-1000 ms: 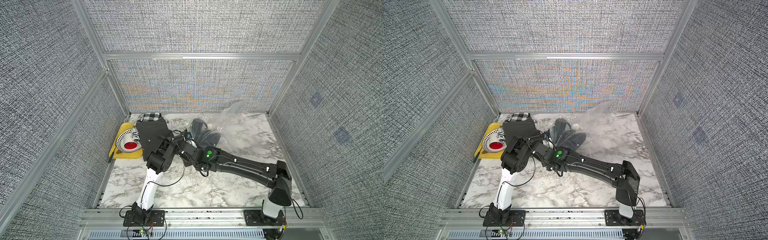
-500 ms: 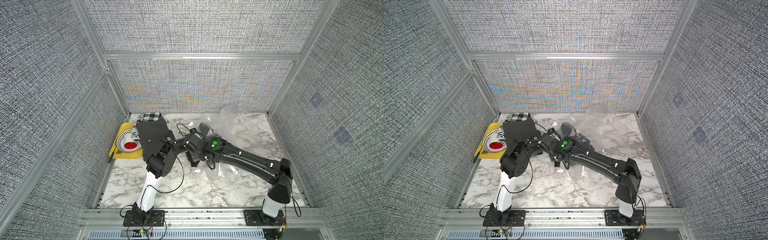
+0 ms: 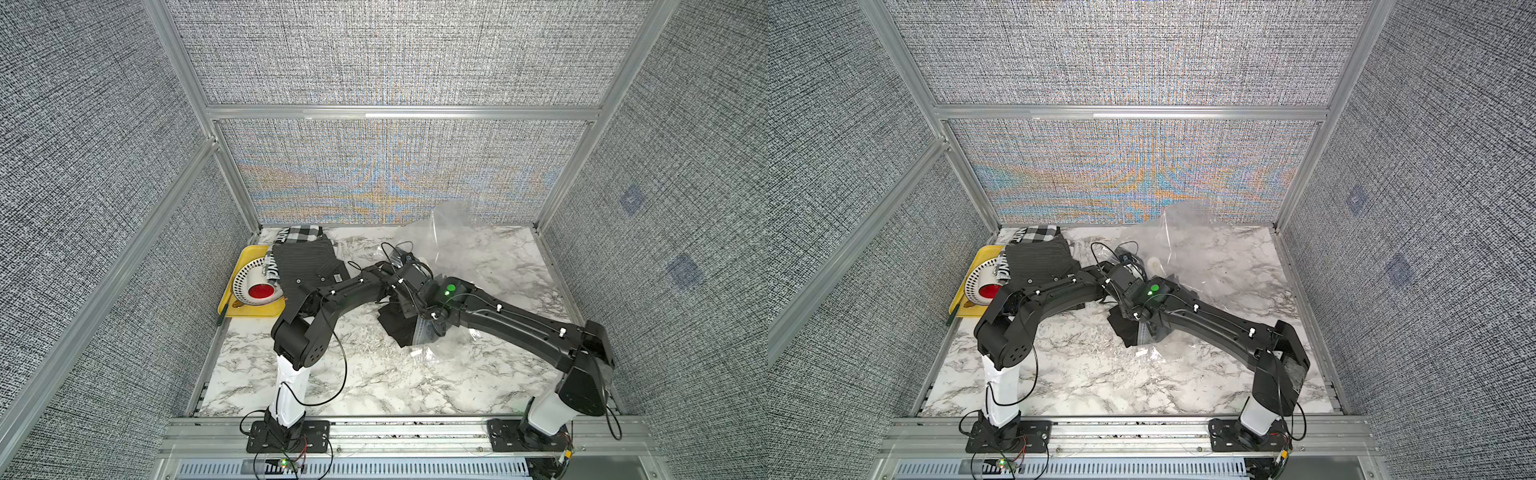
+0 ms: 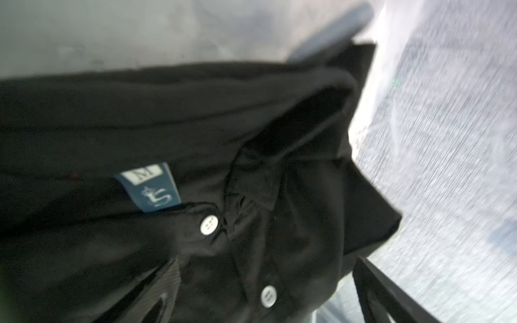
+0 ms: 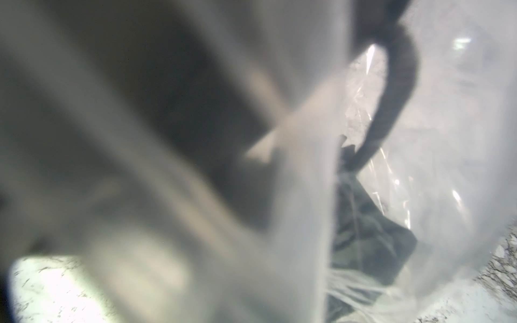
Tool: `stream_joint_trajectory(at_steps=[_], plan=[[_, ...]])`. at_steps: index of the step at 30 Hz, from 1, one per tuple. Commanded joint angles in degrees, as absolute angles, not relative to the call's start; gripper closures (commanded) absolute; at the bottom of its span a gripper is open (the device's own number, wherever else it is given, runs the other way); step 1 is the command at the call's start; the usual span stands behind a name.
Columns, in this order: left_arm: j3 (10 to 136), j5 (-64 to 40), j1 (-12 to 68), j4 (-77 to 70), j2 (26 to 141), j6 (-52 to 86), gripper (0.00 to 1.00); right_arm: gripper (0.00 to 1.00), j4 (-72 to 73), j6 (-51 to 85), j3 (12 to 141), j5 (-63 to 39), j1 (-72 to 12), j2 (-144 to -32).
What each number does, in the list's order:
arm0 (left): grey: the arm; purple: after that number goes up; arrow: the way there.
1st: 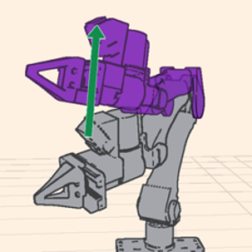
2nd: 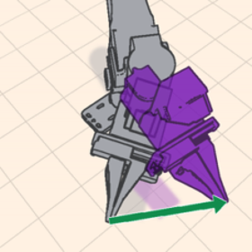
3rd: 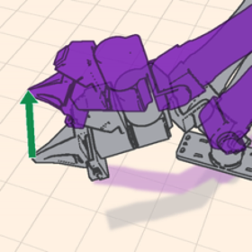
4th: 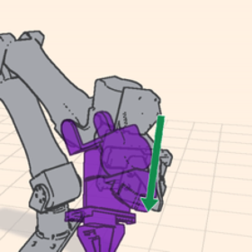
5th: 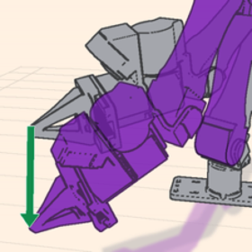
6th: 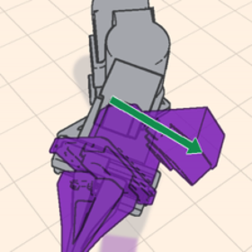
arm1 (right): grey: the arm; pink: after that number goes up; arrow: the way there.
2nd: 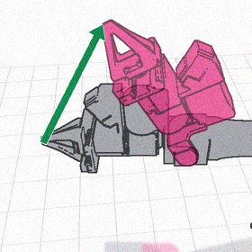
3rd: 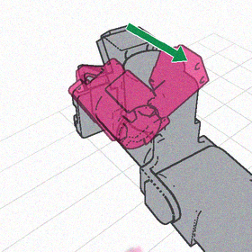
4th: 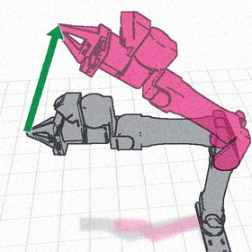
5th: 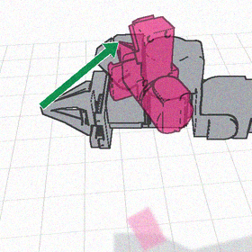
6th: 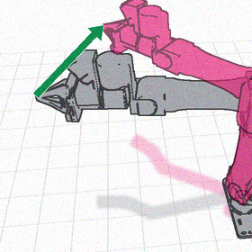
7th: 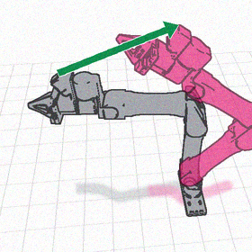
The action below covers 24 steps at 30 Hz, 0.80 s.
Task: Place the folded shirt into the vacuum bag
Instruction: Place the shirt in the vacuum bag.
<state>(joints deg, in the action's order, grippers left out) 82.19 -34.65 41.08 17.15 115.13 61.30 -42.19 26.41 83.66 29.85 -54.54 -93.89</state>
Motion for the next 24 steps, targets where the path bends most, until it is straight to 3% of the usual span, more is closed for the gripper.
stream_joint_trajectory(at_steps=[1, 9, 17, 24], plan=[[80.51, -36.85, 40.96, 18.95, 112.14, 47.88, 0.03, 1.0, -41.33, 26.23, 82.94, 29.94, -54.02, -92.84], [75.56, -35.63, 41.01, 22.69, 107.61, 36.52, 0.0, 1.0, -41.31, 26.8, 87.12, 27.52, -52.07, -95.03], [65.26, -31.17, 41.13, 8.82, 101.77, 26.59, 0.0, 1.0, -33.54, 28.88, 83.04, 12.61, -50.44, -89.7], [65.71, -19.78, 41.47, 12.37, 105.4, 21.01, 0.0, 1.0, -28.71, 30.08, 78.9, 9.21, -51.9, -87.15]])
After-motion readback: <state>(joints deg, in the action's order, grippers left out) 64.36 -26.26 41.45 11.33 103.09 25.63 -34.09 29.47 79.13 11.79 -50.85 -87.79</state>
